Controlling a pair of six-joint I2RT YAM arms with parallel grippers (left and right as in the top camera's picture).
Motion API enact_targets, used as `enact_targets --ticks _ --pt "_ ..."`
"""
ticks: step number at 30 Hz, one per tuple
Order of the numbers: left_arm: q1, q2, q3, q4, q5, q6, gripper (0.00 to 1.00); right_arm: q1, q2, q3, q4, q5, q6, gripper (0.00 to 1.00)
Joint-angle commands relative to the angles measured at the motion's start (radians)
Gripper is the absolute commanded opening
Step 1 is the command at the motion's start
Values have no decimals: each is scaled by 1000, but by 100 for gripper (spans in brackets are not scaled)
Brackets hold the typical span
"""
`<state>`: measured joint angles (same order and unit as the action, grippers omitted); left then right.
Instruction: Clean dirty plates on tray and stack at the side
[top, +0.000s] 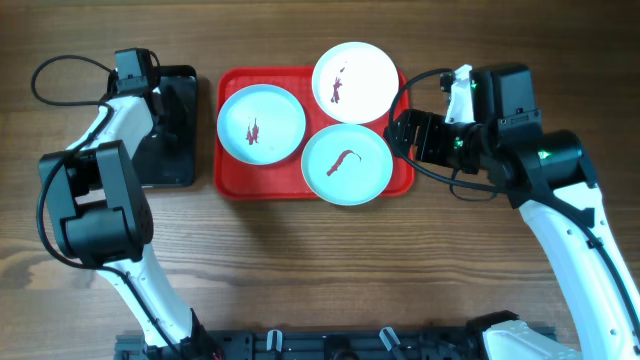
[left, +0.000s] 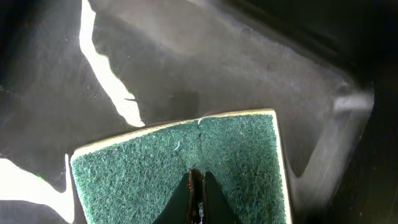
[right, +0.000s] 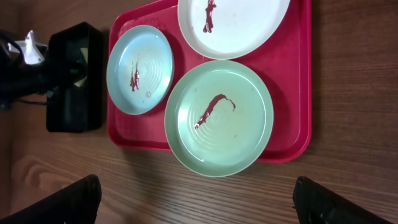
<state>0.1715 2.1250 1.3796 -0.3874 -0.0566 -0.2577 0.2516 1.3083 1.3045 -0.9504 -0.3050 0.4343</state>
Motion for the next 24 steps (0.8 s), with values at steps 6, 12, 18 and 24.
enact_targets --ticks 6,12,18,24 --pt "12 166 -103 -35 39 -20 4 -4 9 18 -2 18 12 100" --pt "12 138 -46 -94 39 -19 26 -4 9 18 -2 18 13 100" --pt "12 66 81 -207 37 27 62 -4 8 18 -5 18 13 100" --pt "12 -15 176 -268 37 225 76 -4 9 18 -5 18 11 100"
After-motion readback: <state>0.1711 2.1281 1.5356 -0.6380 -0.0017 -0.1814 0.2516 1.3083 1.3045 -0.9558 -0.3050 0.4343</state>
